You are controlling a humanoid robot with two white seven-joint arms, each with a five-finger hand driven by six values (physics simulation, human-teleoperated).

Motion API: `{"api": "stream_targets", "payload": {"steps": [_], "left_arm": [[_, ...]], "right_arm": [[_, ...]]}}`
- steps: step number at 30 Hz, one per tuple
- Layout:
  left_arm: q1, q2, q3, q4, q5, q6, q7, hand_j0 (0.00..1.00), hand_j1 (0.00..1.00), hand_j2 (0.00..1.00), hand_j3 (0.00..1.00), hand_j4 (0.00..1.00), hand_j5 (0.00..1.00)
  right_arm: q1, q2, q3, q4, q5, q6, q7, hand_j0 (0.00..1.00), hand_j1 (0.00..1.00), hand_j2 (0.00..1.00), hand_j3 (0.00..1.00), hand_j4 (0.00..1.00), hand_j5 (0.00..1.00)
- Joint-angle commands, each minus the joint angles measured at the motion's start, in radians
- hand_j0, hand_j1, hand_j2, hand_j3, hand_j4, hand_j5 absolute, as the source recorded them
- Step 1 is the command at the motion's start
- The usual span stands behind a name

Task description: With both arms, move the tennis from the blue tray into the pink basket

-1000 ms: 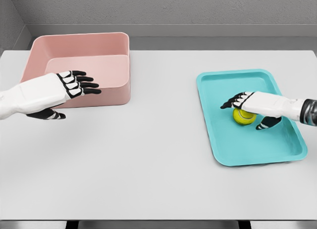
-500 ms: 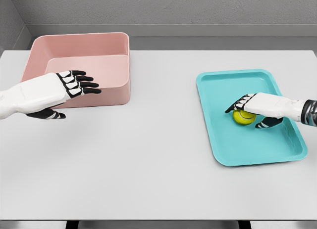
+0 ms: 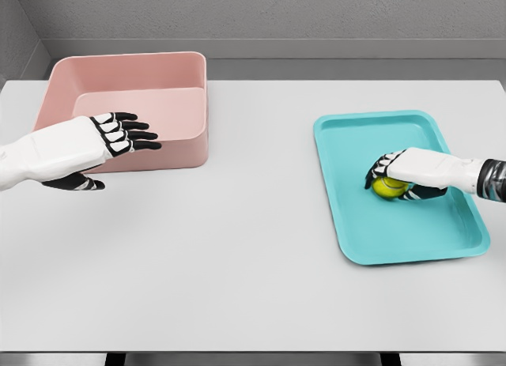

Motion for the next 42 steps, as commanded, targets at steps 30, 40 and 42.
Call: {"api": "stream_targets", "payload": {"steps": [30, 40, 42], "left_arm": [[-0.002, 0.001, 0.001, 0.0, 0.007, 0.001, 0.0, 1.0, 1.0, 1.0, 1.0, 1.0, 1.0], [-0.002, 0.001, 0.001, 0.0, 0.007, 0.001, 0.0, 1.0, 1.0, 1.0, 1.0, 1.0, 1.0], [0.0, 0.001, 0.001, 0.0, 0.007, 0.001, 0.0, 1.0, 1.0, 1.0, 1.0, 1.0, 1.0]], "right_arm": [[-0.031, -0.048, -0.011, -0.345, 0.037, 0.001, 0.005, 0.45, 0.45, 0.45, 0.45, 0.45, 0.45], [-0.051, 0.152, 0.001, -0.341, 0.156, 0.001, 0.031, 0.44, 0.44, 0.44, 0.44, 0.44, 0.44], [-0.052, 0.187, 0.001, -0.338, 0.172, 0.001, 0.036, 0.44, 0.44, 0.44, 0.44, 0.44, 0.44]]}}
